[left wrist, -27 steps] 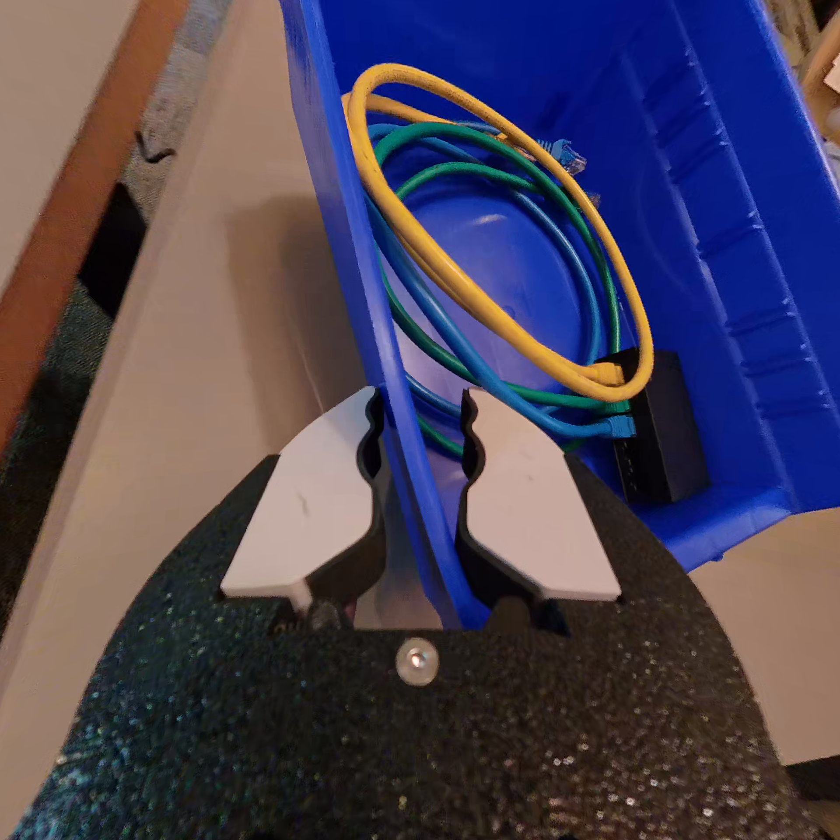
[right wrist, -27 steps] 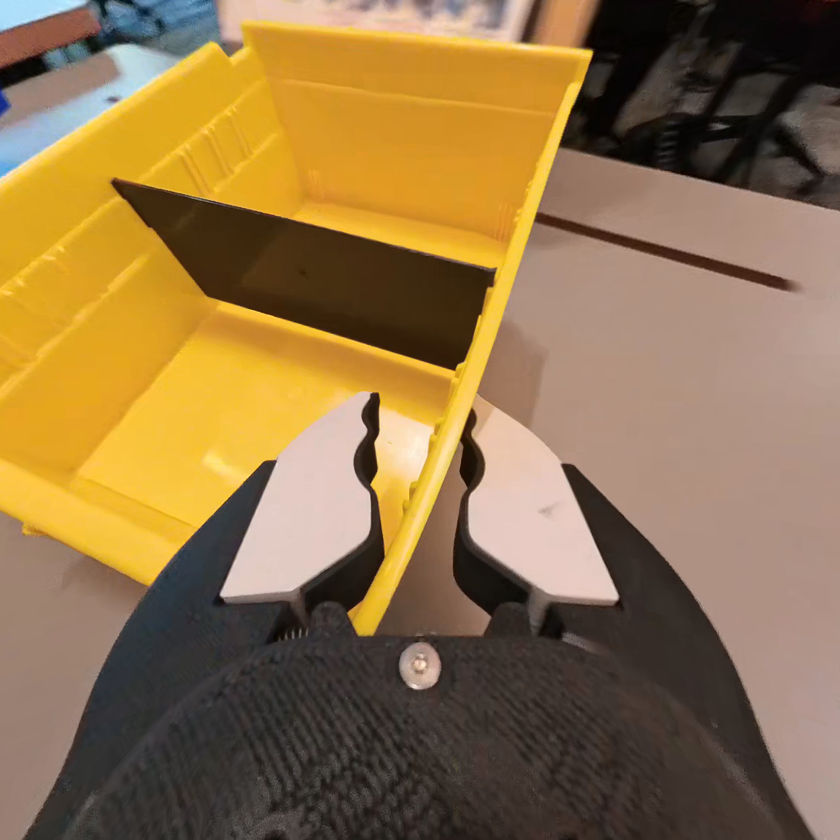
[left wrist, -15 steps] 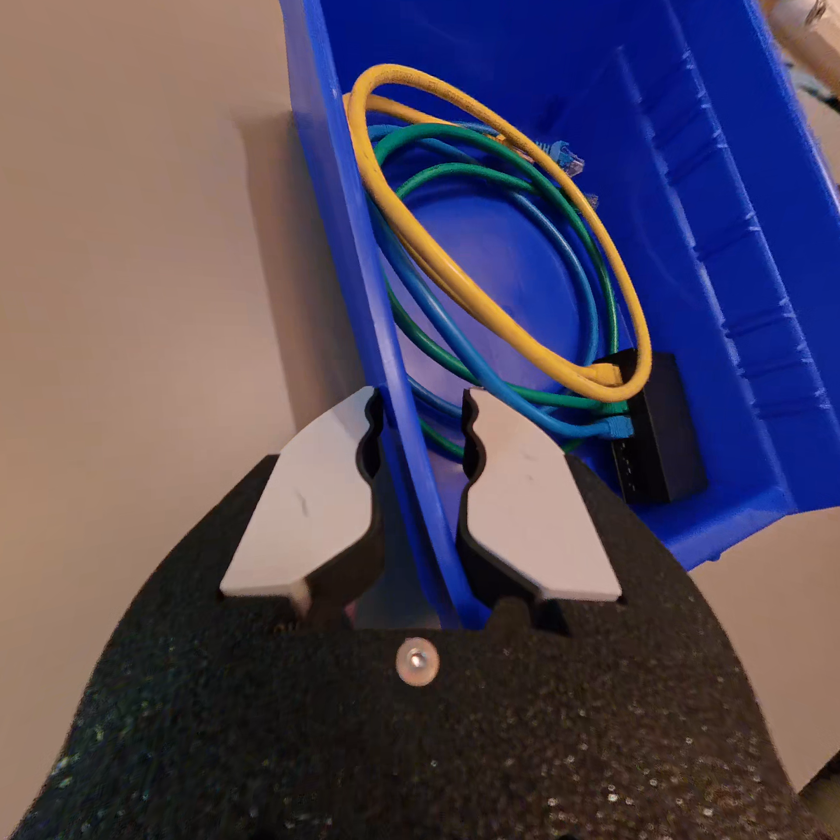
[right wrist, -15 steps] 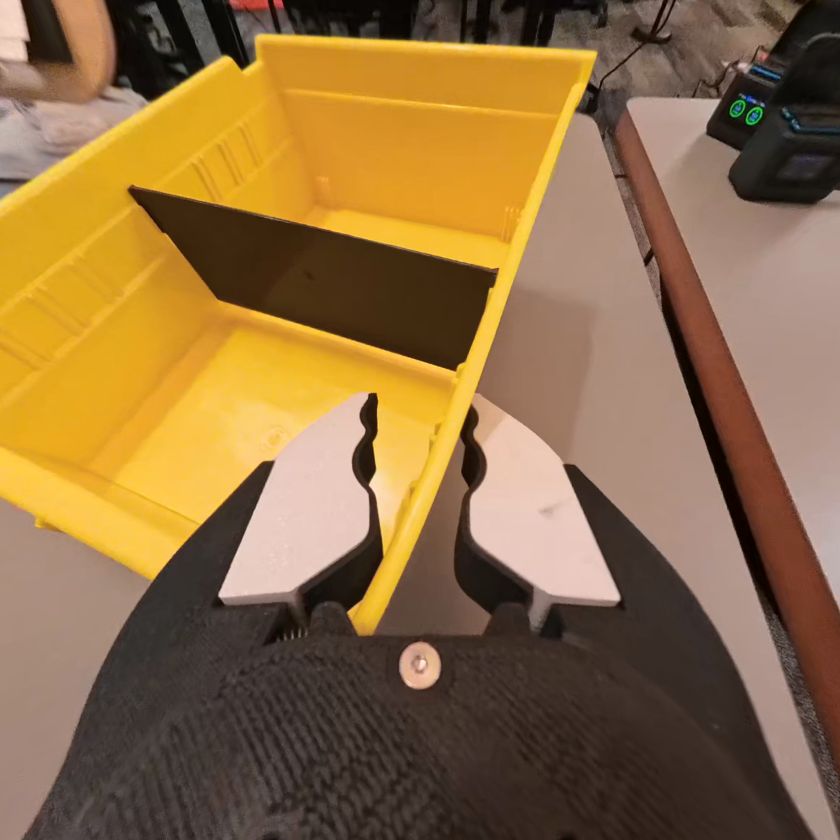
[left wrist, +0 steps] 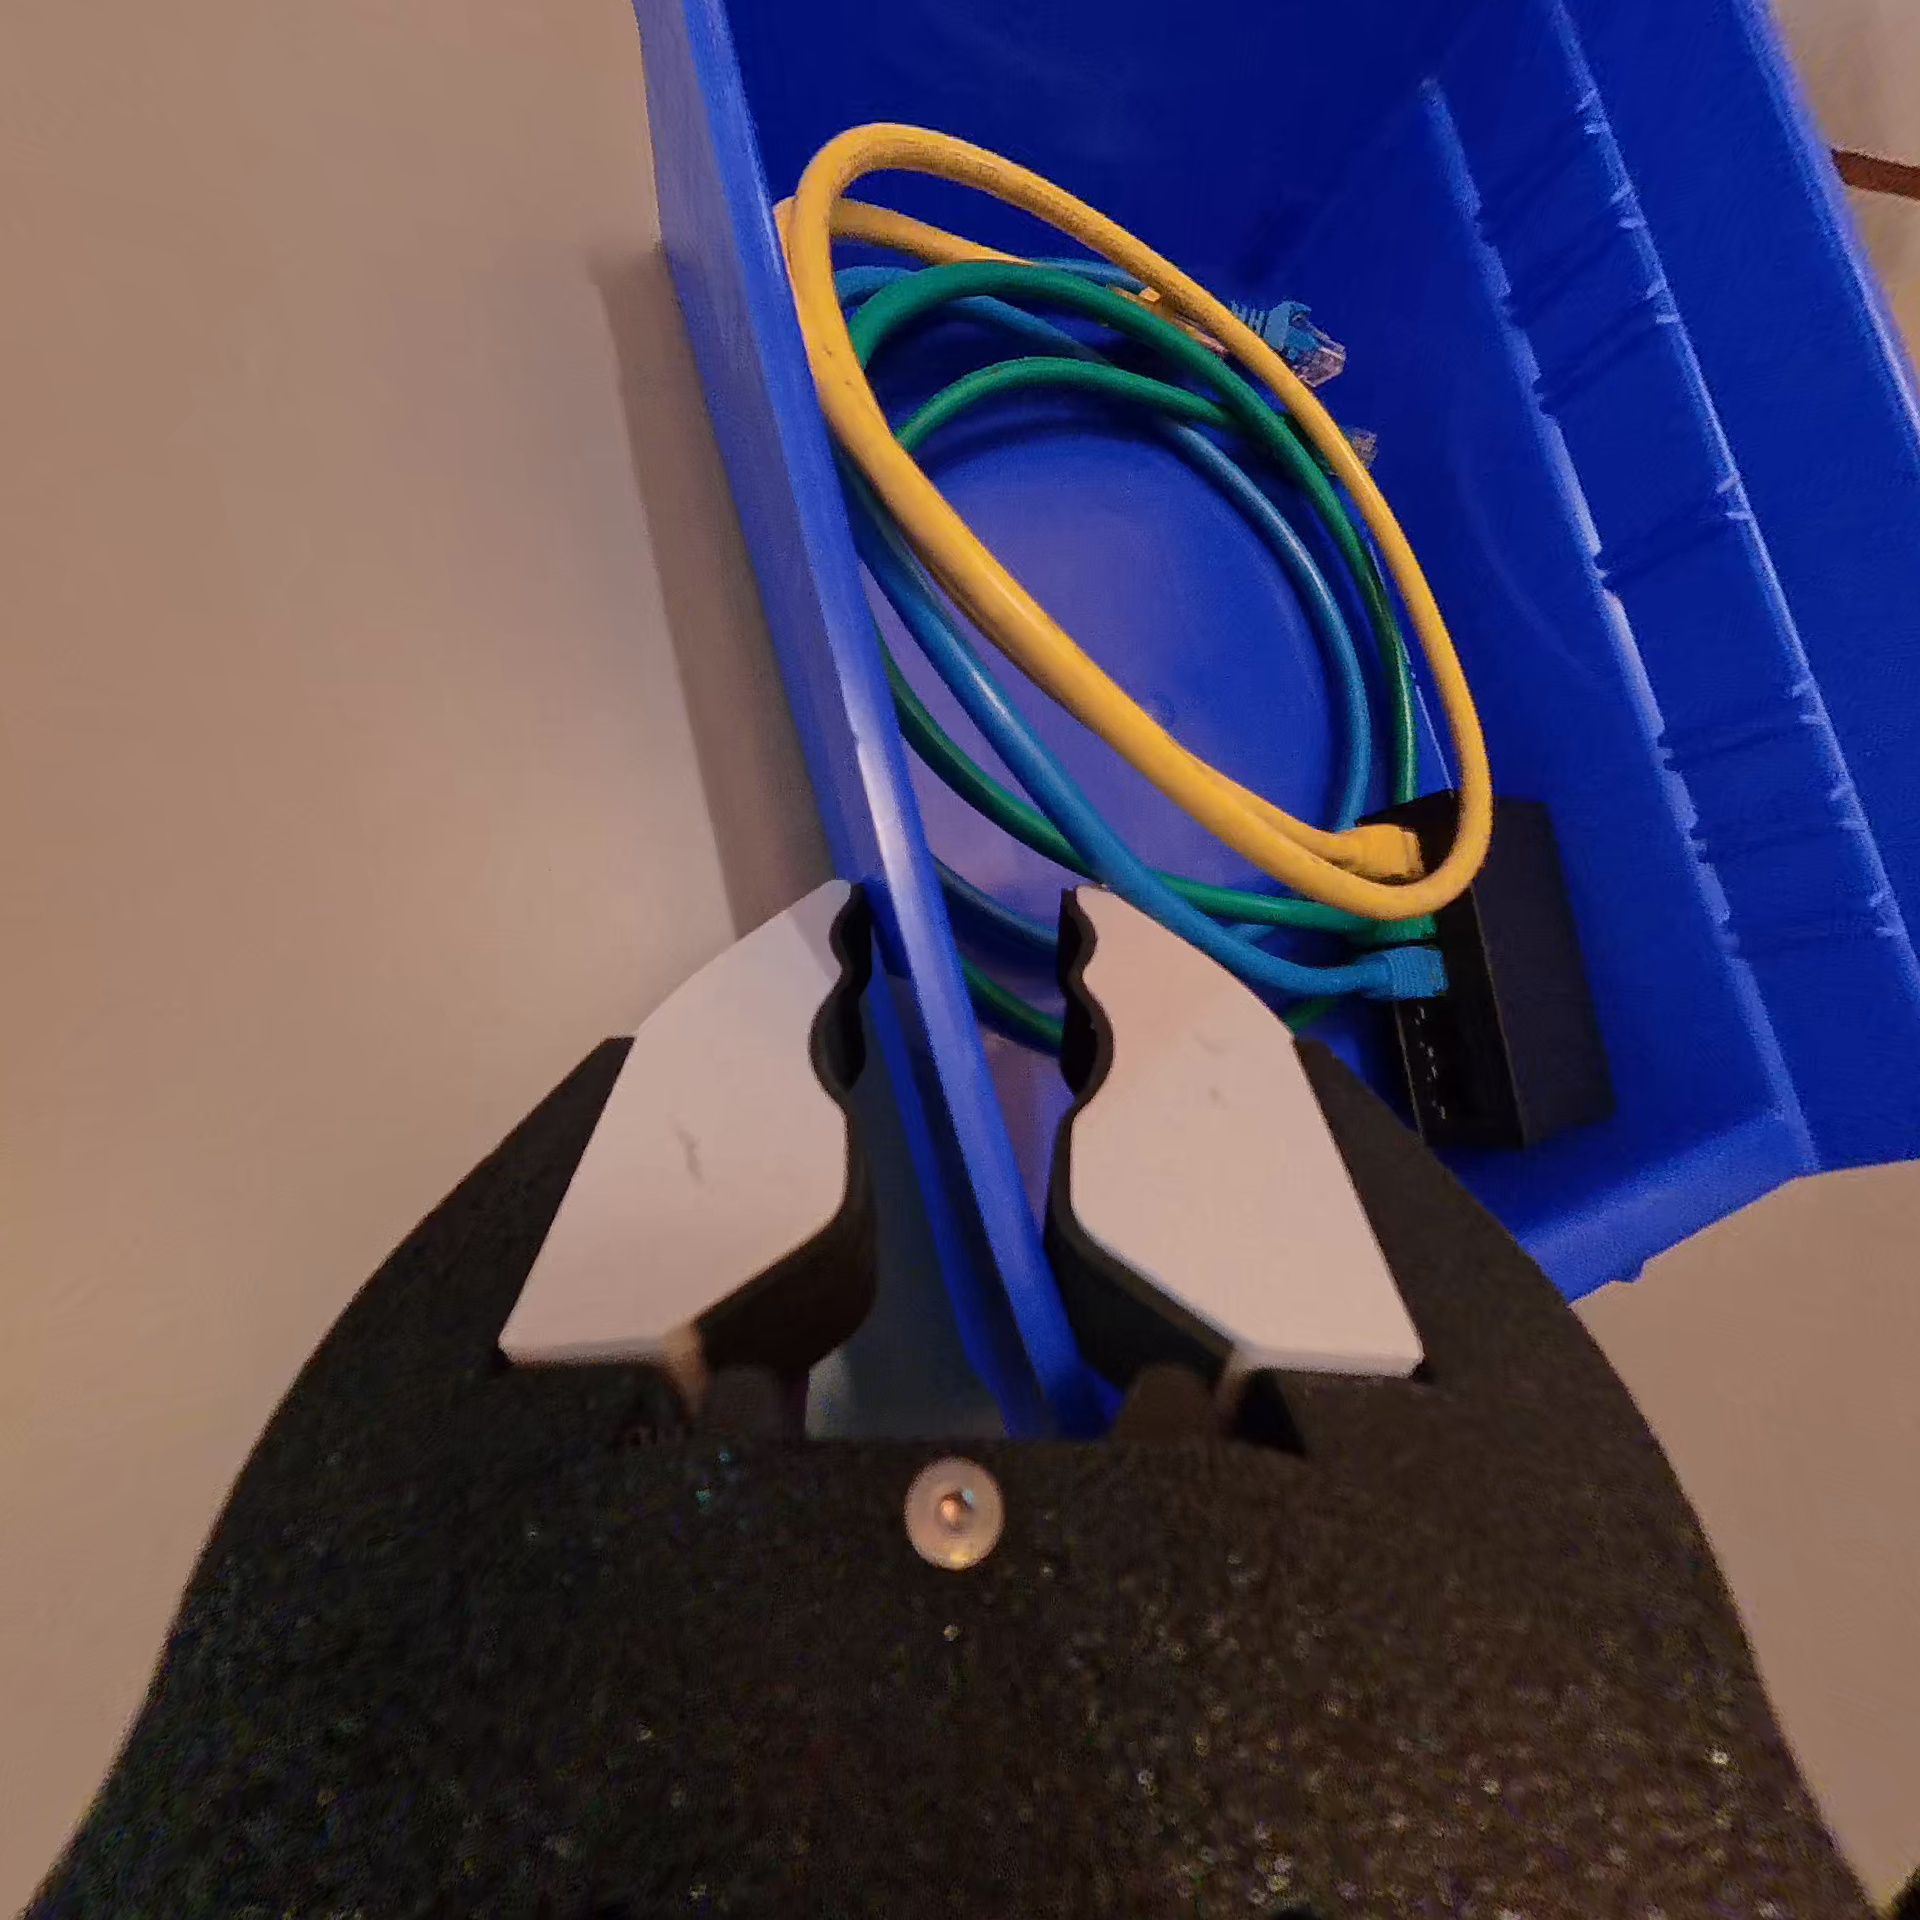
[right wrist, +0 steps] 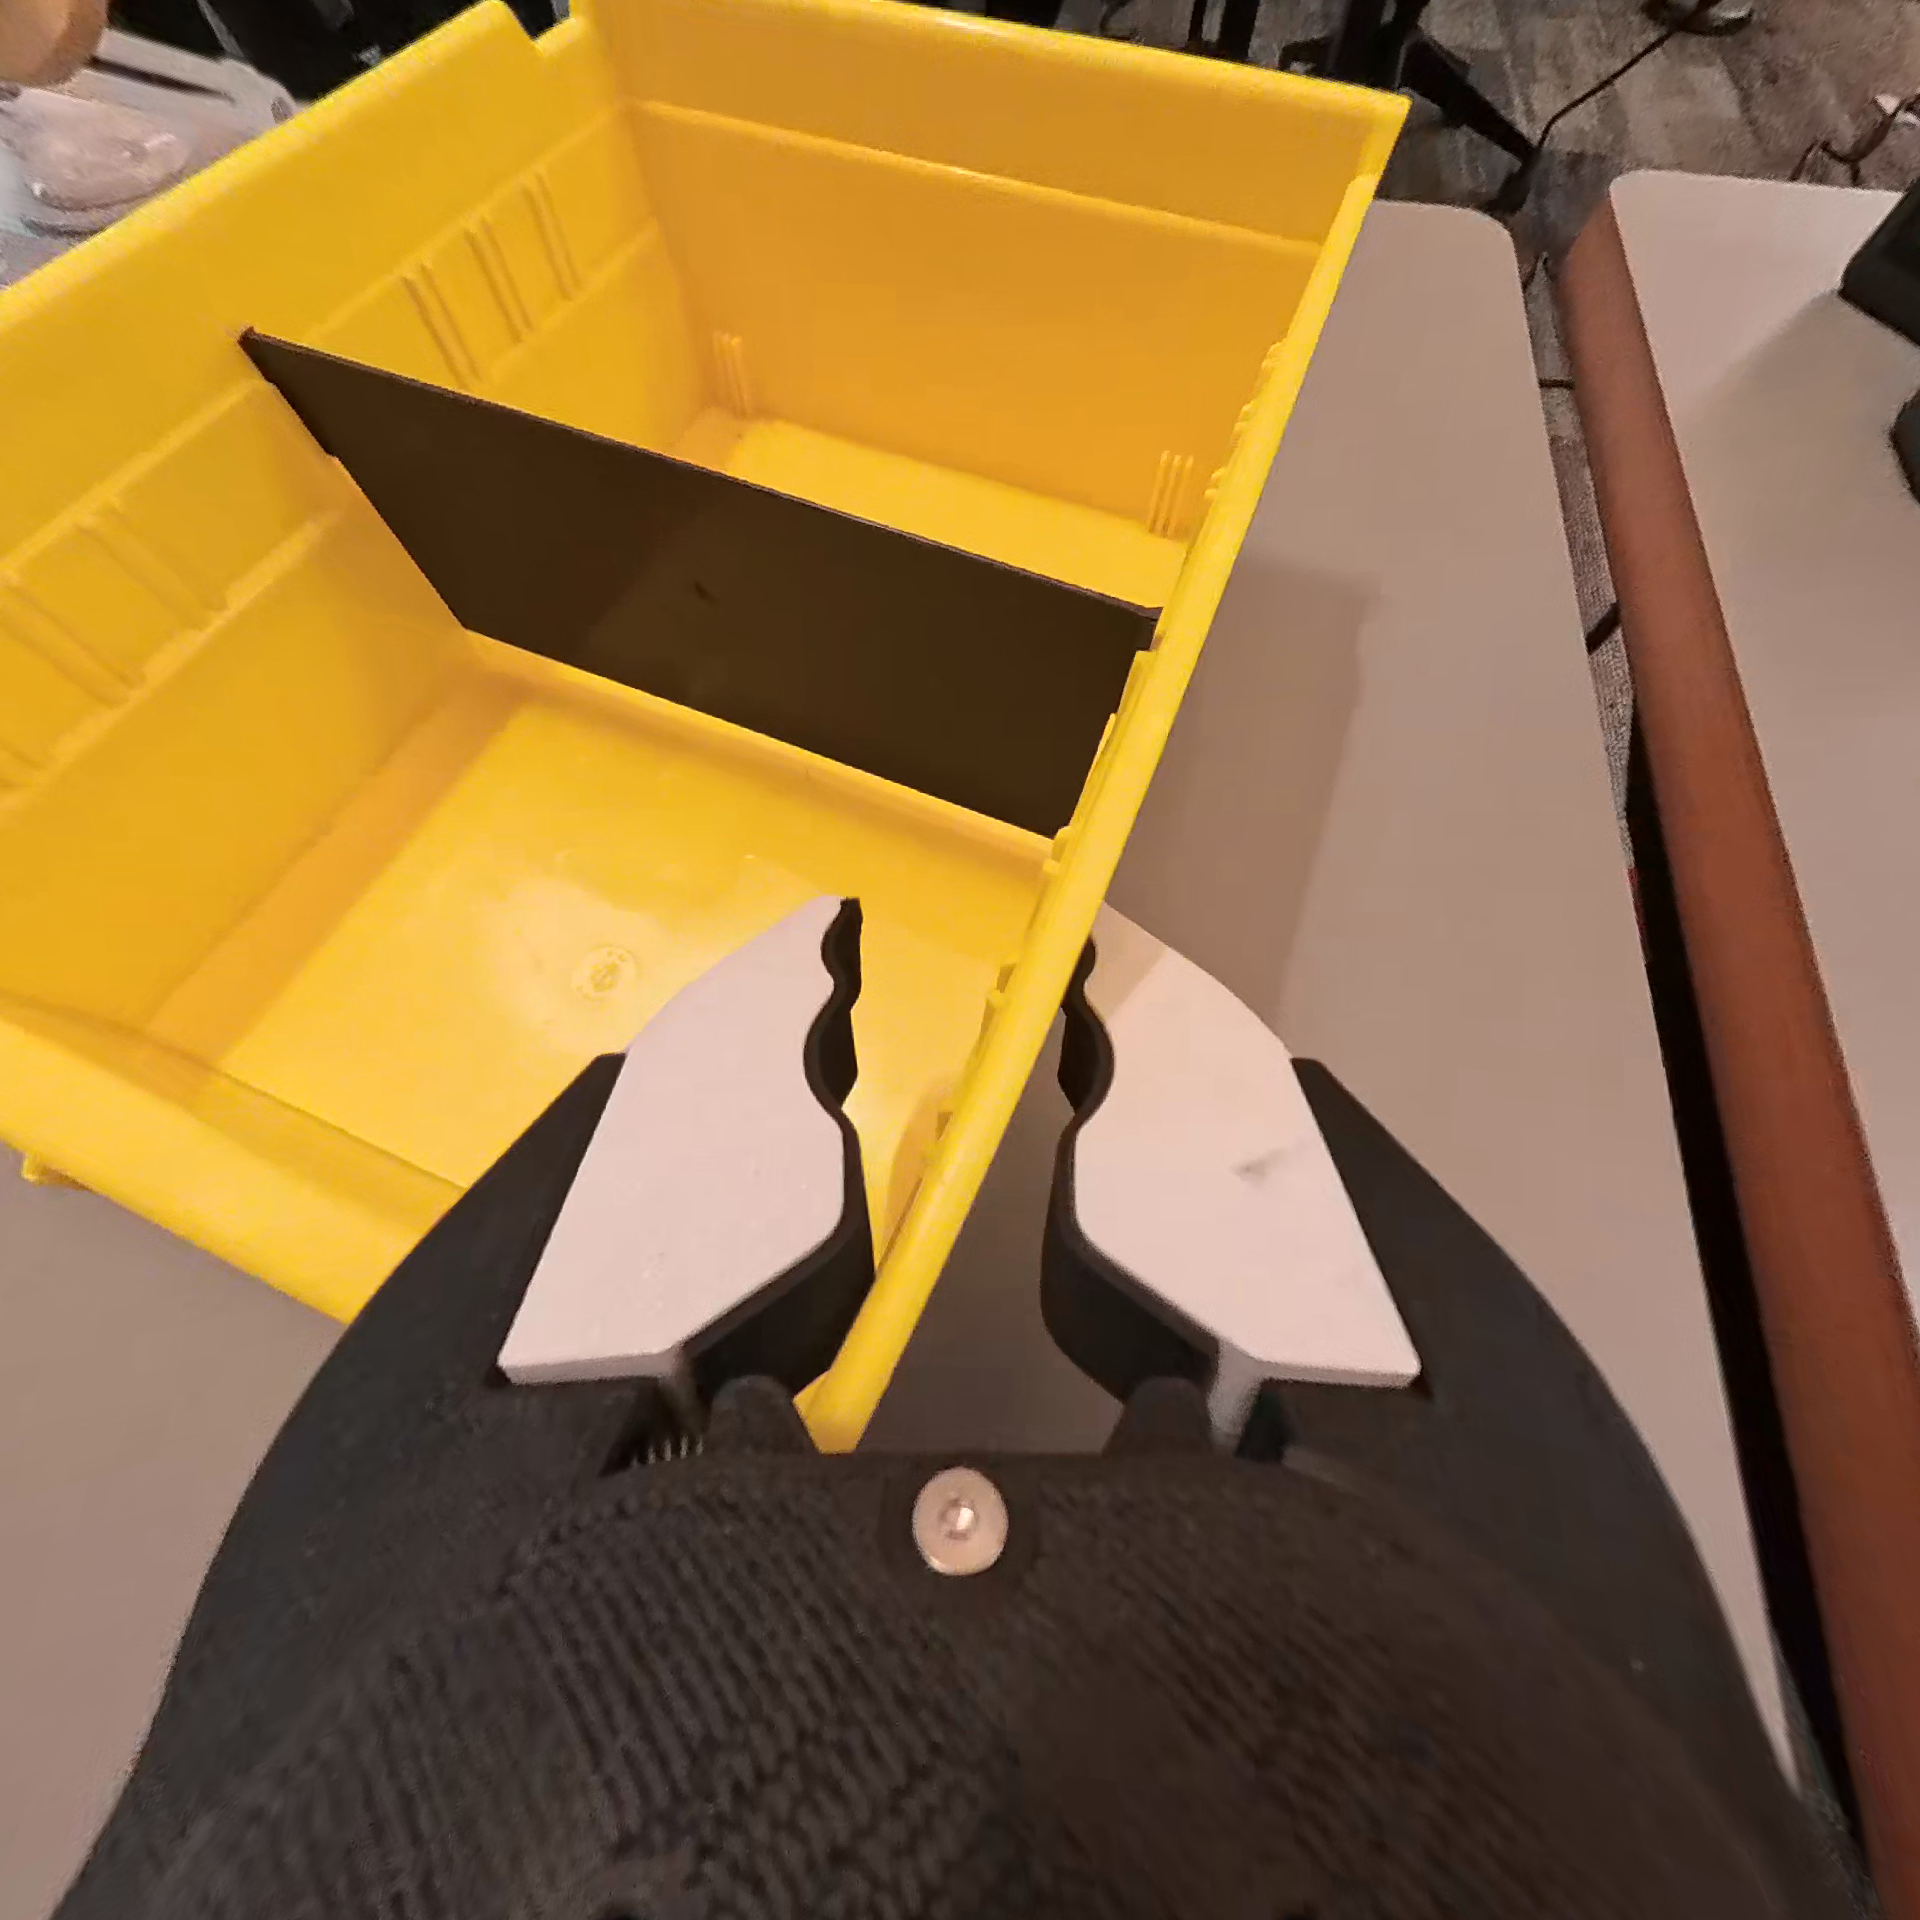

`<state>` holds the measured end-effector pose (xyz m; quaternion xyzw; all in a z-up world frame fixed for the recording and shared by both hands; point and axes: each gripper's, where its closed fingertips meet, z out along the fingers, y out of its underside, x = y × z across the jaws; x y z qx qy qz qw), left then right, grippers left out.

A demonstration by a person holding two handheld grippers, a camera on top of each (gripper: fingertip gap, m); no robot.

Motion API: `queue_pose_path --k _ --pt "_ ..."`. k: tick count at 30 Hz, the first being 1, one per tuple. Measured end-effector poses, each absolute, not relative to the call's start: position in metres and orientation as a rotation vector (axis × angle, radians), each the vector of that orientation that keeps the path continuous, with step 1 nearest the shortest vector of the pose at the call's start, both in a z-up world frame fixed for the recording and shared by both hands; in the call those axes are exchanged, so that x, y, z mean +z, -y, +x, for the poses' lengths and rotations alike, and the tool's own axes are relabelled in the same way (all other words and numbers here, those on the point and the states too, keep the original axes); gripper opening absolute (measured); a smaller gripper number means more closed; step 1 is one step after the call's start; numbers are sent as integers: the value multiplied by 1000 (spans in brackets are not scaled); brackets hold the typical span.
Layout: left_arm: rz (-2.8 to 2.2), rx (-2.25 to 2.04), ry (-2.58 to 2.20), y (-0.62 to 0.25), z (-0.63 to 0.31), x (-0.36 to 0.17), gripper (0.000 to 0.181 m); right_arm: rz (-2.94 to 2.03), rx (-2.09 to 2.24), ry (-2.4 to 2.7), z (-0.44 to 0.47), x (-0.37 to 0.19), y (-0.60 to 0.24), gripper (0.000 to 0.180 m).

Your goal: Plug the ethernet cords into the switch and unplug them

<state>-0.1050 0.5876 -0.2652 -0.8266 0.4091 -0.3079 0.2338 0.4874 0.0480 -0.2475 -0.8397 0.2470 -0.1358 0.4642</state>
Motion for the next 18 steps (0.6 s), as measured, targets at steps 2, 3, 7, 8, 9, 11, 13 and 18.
queue_pose_path --k 2,3,7,8,9,11,13,18 --pt "-2271 -849 -1116 -589 -101 -265 35 -2085 -340 -573 491 -248 -49 36" --pt "-2272 -853 -1106 -589 -99 -265 35 -2100 -349 -554 493 -249 -49 36" --pt "-2272 -828 -1091 -591 -92 -265 35 -2123 -349 -533 497 -250 -50 37" --pt "-2272 -827 -1085 -592 -91 -265 35 -2120 -342 -535 496 -250 -51 38" --pt "-2274 -829 -1077 -592 -90 -265 35 -2114 -334 -545 495 -250 -51 39" --pt "-2274 -827 -1074 -592 -90 -265 36 -2097 -331 -566 493 -248 -50 40" --pt "-2269 -832 -1072 -591 -89 -264 37 -2108 -363 -557 490 -248 -48 41" --pt "-2252 -838 -1067 -591 -87 -263 39 -2047 -528 -492 486 -219 -38 41"
